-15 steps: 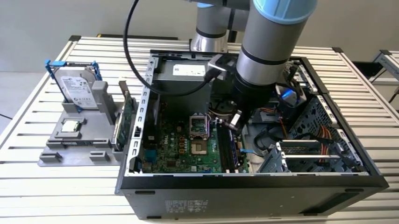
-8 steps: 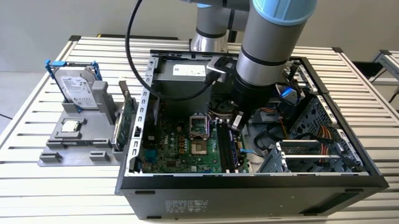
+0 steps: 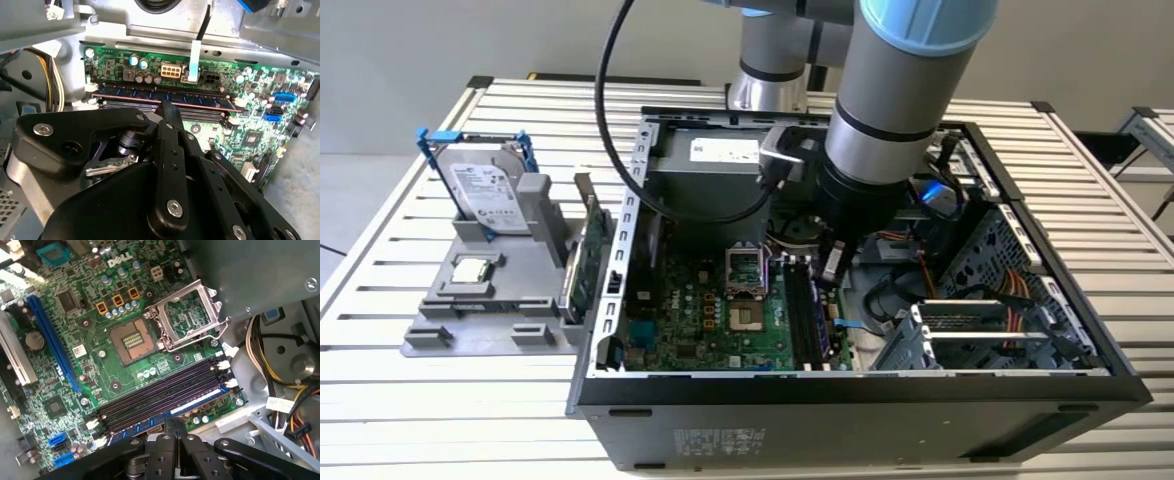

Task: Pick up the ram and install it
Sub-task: 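Press down the ram until it locks into place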

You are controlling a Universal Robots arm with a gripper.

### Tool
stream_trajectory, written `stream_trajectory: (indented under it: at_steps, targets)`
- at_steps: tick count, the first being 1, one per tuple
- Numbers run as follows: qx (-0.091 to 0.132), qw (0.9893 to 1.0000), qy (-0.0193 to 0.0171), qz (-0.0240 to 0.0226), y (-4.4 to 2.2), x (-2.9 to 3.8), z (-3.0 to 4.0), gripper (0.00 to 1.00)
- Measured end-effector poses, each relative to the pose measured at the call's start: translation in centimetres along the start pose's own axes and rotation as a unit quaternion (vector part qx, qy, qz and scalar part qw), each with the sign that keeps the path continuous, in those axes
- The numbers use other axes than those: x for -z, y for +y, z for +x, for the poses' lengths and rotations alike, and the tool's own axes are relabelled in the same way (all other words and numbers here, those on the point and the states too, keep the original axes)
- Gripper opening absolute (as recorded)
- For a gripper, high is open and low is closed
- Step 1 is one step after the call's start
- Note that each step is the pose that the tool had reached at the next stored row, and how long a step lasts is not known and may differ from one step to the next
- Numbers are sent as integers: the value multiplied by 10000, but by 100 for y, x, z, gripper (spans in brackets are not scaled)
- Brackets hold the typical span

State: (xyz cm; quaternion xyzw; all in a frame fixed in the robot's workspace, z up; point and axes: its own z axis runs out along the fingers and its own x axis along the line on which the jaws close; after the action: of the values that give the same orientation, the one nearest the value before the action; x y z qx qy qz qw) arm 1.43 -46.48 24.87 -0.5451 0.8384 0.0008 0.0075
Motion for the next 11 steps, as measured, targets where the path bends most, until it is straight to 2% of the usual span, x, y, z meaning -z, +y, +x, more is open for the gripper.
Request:
stream_trajectory:
  at_steps: [5, 11]
  targets:
    - [341, 9994, -2, -4, 4, -6, -7, 0]
    - [720, 9974, -4, -9, 8, -13, -16, 0]
